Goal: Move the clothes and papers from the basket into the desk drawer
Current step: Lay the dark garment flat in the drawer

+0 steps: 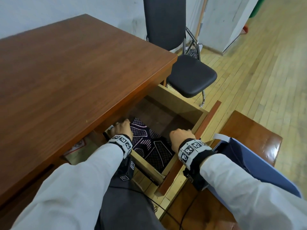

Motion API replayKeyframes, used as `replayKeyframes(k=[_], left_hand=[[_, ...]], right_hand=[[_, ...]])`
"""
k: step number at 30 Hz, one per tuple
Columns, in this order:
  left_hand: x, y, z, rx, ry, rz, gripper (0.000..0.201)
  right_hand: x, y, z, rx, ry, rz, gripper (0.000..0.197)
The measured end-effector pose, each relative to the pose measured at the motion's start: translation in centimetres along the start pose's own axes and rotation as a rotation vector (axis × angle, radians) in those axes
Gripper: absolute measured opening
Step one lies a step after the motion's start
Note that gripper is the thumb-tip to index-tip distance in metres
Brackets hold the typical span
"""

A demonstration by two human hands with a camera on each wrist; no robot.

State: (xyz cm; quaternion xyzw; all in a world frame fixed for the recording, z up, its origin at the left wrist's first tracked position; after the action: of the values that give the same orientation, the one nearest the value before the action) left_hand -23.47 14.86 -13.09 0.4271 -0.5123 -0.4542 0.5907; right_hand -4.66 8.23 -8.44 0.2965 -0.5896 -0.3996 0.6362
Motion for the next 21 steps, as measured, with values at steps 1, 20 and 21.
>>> replayKeyframes(k=[1,20,21], left_hand=[[-0.1,0.0,0.0,0.012,0.01,-0.005,0.03],[-0.2,-0.5,-0.1,-0.159,-0.046,0.066,0.025],[-0.3,-0.5,-0.1,-0.171,-0.055,0.075,0.024]], right_hand=[[0.1,0.0,0.0,-0.008,-0.001,-0.005,0.024],[-1.2,-0.9,0.4,0.052,0.051,0.24,0.03],[-1.2,-0.8,0.3,0.046,0.043,0.216,0.03]])
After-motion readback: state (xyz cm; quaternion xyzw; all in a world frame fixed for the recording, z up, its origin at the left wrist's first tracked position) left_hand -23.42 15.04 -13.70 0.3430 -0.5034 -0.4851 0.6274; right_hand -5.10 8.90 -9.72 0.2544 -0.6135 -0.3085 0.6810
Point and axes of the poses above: each hand's wrist, its own x-axis away from the middle knuckle, its own y-axis out of the back of the hand, z = x × y, the point moved 2 cm from there along -x, towards the middle knuckle, and after that the axes turned 14 degrees about -x, right-handed, at the moved point
